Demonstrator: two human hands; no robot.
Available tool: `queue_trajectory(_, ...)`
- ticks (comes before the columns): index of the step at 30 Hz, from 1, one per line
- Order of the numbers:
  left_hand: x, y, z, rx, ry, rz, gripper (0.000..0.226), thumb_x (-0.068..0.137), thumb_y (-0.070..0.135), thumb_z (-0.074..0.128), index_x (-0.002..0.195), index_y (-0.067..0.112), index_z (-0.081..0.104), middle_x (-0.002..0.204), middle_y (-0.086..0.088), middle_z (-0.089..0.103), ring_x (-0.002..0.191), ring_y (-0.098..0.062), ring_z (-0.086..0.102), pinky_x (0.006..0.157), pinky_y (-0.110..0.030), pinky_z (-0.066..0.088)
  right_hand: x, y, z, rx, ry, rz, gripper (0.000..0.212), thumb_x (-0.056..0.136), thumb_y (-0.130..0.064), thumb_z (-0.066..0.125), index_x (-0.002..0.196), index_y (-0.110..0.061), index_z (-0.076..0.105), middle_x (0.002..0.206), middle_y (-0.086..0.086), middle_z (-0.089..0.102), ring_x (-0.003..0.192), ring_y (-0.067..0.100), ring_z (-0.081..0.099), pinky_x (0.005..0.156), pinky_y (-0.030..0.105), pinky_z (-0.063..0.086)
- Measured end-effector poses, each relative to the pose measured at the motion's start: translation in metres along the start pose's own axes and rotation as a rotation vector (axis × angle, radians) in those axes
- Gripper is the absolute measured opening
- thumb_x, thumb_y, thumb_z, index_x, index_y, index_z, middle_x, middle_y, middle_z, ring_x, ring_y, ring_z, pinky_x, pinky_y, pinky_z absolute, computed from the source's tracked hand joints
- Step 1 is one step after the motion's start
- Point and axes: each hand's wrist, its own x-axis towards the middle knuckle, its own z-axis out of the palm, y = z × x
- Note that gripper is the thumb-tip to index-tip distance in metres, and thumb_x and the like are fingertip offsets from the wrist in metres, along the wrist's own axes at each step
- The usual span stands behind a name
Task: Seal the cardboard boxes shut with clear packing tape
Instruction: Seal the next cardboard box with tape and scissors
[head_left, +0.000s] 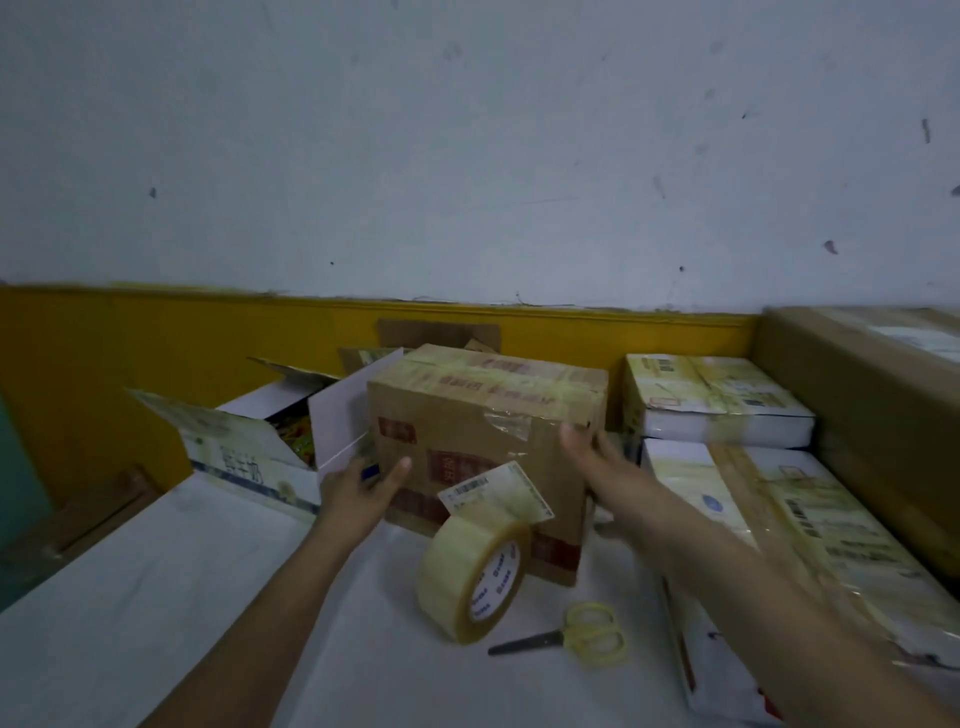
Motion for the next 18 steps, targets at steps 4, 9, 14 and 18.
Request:
queue_trajectory(4,-0.006,0.003,0.020,-0.133,0.077,0.015,0.072,0.076,0.074,0.067,0.094,0.004,0.062,0.086,-0.009,0.070,0.085,-0.026,0.068,0.068,-0.037,0.055,0.008,0.022,0.027,-0.268,0.289,-0.155,0.104,0.081,-0.073,0.055,0.159,-0.026,0.006,0.145,-0.001,0.053,0.126,0.026,0.055,0.090,0.028,0.045)
queue_trajectory(9,-0.027,0.026,0.002,-0.209,0.236,0.083,0.043,0.083,0.045,0.078,0.098,0.011,0.055,0.089,0.005,0.063,0.083,-0.015,0.063,0.064,-0.032,0.051,0.015,0.004,0.010,-0.334,0.430,-0.120,0.064,0.093,-0.065,0.045,0.131,-0.015,0.057,0.115,0.009,0.067,0.104,0.030,0.063,0.081,0.035,0.053)
queue_trajectory(14,-0.023,0.051,-0.028,0.052,0.378,0.138,0.070,0.076,0.072,0.069,0.105,0.010,0.054,0.106,-0.008,0.056,0.091,-0.028,0.058,0.068,-0.039,0.049,0.012,-0.026,0.000,-0.441,0.359,-0.012,0.069,0.100,-0.062,0.028,0.104,-0.004,0.065,0.074,0.008,0.058,0.065,0.022,0.059,0.051,0.029,0.049)
queue_trajectory(18,-0.018,0.060,-0.037,0.169,0.327,0.056,0.087,0.075,0.077,0.063,0.123,0.006,0.052,0.120,-0.016,0.054,0.102,-0.037,0.060,0.083,-0.051,0.054,0.019,-0.026,0.000,-0.368,0.236,-0.004,0.055,0.103,-0.052,0.038,0.126,-0.007,0.059,0.100,0.014,0.066,0.087,0.029,0.066,0.071,0.040,0.055)
